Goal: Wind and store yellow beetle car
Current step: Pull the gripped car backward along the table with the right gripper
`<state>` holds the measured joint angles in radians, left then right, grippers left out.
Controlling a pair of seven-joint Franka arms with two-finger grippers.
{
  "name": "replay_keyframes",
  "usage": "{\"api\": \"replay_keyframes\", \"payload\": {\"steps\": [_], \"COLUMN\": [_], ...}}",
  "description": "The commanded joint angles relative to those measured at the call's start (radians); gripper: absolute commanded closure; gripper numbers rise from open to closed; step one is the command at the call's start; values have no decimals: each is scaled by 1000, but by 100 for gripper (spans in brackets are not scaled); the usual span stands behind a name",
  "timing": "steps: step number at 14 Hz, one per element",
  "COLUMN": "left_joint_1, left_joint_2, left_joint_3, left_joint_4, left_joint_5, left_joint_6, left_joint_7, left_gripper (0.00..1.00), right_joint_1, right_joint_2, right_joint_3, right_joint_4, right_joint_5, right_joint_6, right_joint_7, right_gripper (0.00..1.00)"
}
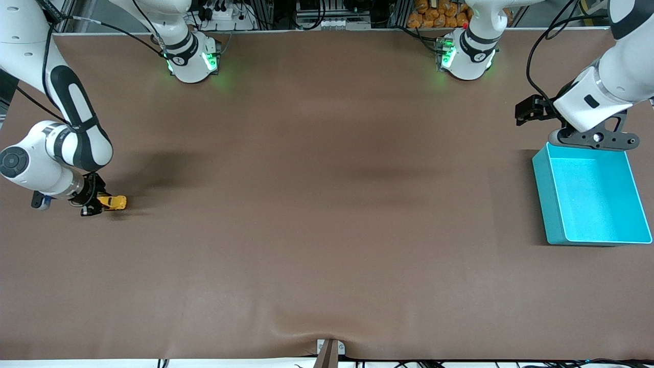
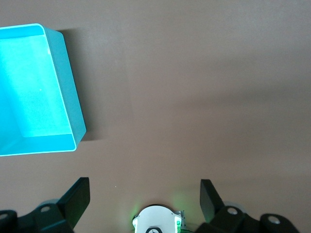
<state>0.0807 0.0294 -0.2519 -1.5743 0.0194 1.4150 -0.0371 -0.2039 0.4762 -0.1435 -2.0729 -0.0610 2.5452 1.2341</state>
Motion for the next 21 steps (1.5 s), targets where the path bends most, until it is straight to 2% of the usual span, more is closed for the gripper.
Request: {"api": "replay_keyframes", "payload": {"steps": [1, 14, 15, 16, 17, 19, 20, 21], "left_joint_1": [7, 4, 4, 4, 4, 5, 5, 5], "left_joint_2": [0, -3, -3, -3, -3, -2, -2, -2], "left_joint_3": [-9, -9, -7, -9, -9, -9, -7, -7], "left_joint_4": [5, 4, 4, 4, 4, 4, 4, 4], "left_joint_5": [27, 27, 27, 27, 27, 27, 27, 27], "left_joint_6": [-2, -4, -4, -4, -4, -4, -4, -4], "left_joint_7": [-12, -13, -13, -13, -13, -13, -13, -13], "left_gripper": [0, 0, 0, 0, 0, 0, 0, 0], "right_joint_1": [-32, -29, -28, -29, -29, -26, -26, -25], "right_joint_2": [99, 99, 98, 94, 91, 69, 50, 30], "right_joint_3": [10, 12, 12, 12, 12, 13, 13, 15], "right_joint_4": [30, 30, 30, 31, 37, 54, 80, 109], "right_joint_5": [-28, -26, -26, -26, -26, -25, -23, -20], "right_joint_6": [36, 30, 27, 24, 24, -21, -92, -159], "right_joint_7": [-10, -10, -12, -15, -18, -16, -16, -16], "right_gripper": [76, 74, 71, 39, 20, 23, 23, 13]}}
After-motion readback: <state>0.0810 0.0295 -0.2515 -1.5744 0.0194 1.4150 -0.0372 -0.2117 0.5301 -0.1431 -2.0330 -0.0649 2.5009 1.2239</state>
